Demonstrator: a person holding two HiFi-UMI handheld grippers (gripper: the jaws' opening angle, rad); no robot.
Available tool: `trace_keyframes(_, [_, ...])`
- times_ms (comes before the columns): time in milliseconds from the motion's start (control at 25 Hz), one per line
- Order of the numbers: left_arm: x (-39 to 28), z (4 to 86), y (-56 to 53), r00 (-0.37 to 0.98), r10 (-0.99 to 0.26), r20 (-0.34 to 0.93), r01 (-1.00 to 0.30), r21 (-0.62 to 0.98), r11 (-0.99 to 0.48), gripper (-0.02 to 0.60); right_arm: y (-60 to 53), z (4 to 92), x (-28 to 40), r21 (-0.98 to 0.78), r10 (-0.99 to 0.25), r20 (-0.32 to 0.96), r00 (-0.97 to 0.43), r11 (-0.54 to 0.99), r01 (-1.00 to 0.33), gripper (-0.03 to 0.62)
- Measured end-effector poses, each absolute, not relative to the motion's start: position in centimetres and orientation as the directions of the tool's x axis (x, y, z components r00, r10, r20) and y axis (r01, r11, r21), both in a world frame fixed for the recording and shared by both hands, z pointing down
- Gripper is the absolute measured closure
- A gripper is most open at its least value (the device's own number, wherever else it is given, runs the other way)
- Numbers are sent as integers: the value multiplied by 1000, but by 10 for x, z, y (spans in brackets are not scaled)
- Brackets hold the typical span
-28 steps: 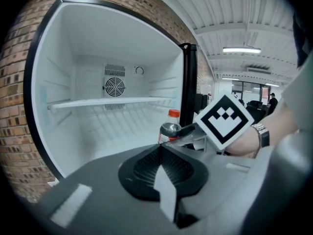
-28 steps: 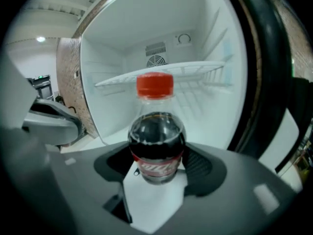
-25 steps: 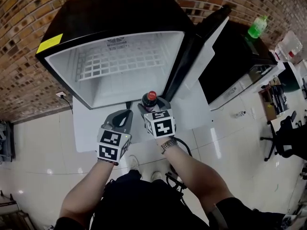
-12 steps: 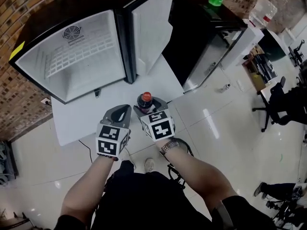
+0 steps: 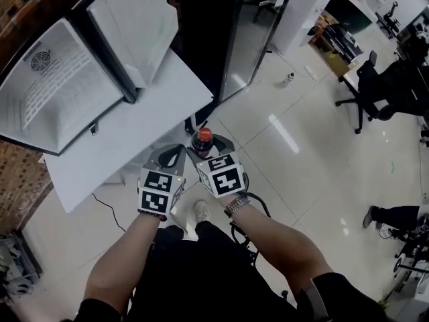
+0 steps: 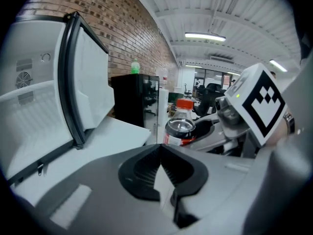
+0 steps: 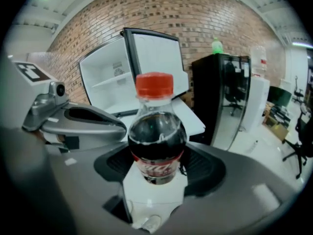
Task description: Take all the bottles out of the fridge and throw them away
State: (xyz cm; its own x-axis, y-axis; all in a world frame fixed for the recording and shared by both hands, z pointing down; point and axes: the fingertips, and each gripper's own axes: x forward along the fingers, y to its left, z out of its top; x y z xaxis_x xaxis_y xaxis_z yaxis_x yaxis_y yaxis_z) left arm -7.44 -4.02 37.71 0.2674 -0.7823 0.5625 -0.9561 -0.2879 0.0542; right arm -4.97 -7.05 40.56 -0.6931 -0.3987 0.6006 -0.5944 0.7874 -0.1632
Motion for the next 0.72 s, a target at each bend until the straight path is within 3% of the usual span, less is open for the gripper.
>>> trace_keyframes(720, [68, 540, -21, 509, -496, 703, -810, 197, -553, 578, -16, 584, 96, -295, -416, 766, -491, 451, -842, 290])
